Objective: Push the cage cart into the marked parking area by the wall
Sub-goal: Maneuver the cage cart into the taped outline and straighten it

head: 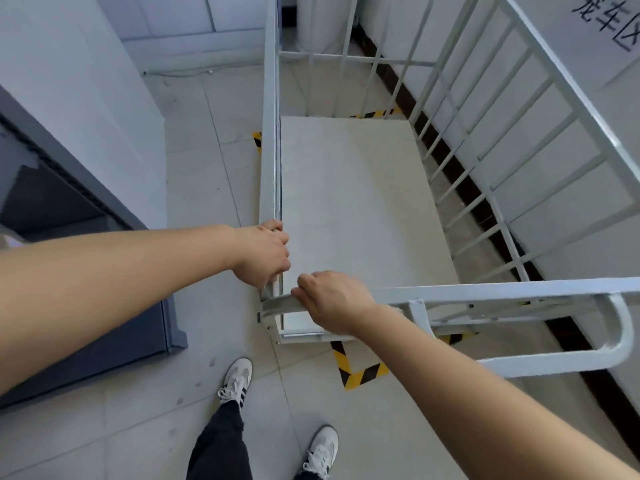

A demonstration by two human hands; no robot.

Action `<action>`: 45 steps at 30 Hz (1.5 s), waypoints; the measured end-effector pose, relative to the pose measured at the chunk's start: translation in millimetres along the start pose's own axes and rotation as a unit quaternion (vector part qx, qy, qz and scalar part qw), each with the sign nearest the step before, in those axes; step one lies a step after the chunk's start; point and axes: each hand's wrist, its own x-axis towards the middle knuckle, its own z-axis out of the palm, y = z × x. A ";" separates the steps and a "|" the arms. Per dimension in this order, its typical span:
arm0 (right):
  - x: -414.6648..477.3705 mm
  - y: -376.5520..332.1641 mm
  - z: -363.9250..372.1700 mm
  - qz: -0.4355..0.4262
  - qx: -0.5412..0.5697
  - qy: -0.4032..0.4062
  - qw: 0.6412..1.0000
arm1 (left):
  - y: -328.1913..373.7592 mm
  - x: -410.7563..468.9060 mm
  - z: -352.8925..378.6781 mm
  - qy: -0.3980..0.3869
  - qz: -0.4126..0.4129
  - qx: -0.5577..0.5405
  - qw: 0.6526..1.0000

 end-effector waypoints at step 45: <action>-188.2 276.2 -24.4 0.162 -0.108 0.083 0.977 | 151.7 97.6 -102.7 0.108 -0.285 -0.425 0.852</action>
